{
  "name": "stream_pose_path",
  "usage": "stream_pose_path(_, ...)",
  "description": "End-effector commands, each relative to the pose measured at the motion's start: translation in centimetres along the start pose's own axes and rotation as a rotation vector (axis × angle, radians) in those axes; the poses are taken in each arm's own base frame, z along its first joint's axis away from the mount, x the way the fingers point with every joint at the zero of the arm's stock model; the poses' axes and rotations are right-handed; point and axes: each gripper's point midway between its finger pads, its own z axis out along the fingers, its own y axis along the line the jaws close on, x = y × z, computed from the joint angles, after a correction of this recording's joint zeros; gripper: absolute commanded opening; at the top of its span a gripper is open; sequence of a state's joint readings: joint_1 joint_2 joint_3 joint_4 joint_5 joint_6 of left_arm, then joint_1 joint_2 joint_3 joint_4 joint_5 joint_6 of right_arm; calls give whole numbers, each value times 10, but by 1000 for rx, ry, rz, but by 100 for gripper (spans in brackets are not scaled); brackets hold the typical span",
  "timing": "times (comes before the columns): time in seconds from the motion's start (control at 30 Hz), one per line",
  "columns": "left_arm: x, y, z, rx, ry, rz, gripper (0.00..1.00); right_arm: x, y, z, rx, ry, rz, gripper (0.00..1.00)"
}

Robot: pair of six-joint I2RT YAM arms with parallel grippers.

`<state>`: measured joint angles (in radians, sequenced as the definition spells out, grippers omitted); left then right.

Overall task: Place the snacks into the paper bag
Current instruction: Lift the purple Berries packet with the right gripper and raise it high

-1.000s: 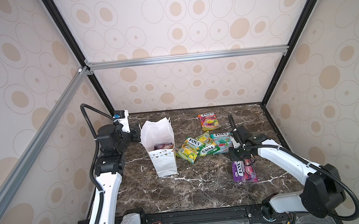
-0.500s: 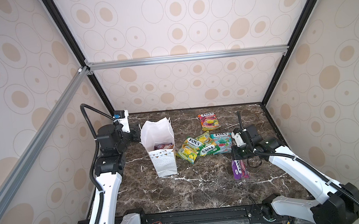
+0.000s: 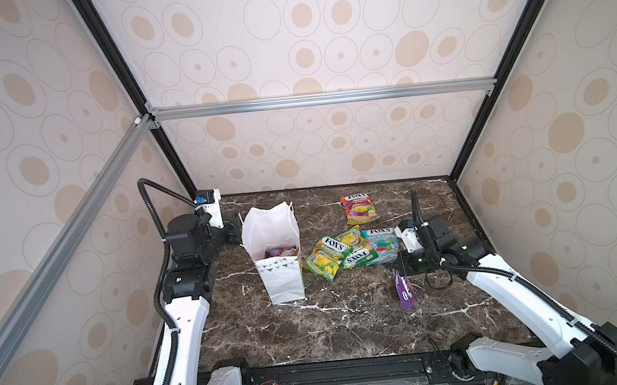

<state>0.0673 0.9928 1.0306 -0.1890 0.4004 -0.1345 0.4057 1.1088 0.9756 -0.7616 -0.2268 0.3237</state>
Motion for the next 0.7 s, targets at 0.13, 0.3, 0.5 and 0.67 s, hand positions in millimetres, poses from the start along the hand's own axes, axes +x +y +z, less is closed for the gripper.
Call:
stream_pose_path(0.13,-13,-1,-7,1,-41,16,0,-30,34,-39,-136,-180,-61,0)
stream_pose_path(0.3,-15,-3,-7,7,-45,18,0,-46,49,-52,-186,-217,-92,0)
stream_pose_path(0.5,-14,-3,-7,8,-43,16,0,-69,71,-65,-258,-253,-127,0)
stream_pose_path(0.67,-15,-3,-8,5,-45,18,0,-89,91,-82,-272,-288,-196,0)
